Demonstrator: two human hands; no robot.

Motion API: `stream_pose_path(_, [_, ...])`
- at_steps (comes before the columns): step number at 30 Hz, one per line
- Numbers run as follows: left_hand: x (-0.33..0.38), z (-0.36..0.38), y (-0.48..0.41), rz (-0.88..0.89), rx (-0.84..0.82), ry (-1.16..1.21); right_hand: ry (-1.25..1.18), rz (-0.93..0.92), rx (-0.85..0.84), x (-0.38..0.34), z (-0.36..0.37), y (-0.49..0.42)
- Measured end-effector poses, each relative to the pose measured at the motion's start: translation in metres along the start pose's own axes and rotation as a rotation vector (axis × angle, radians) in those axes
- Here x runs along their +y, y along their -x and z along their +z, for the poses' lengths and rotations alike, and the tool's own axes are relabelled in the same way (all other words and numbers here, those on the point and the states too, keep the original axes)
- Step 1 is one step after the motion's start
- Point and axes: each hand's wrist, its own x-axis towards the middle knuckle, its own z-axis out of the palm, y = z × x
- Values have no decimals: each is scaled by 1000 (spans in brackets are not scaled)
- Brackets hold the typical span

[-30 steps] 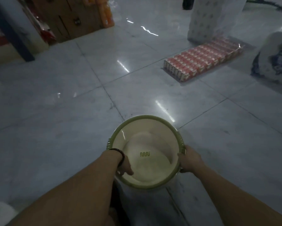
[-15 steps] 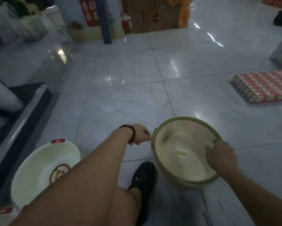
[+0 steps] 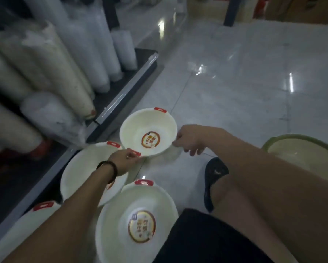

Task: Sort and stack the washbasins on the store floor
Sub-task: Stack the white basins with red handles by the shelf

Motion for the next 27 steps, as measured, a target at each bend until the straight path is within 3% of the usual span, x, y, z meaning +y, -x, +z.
stream_pose_path(5, [-115, 53, 18, -331, -32, 80, 151, 34, -77, -44, 80, -31])
stream_pose_path(13, [-223, 152, 53, -805, -41, 430, 130, 64, -211, -9, 189, -41])
stream_pose_path(18, [-231, 169, 63, -849, 12, 642, 6, 63, -186, 0, 179, -34])
stream_pose_path(21, [-219, 170, 69, -835, 29, 899, 42, 76, -145, 5, 166, -31])
stream_pose_path(24, [-185, 161, 82, -778, 56, 1169, 7, 94, -50, 4, 153, -26])
stream_pose_path(27, [-162, 156, 91, -771, 112, 1296, 61, 89, 93, 5, 141, -11])
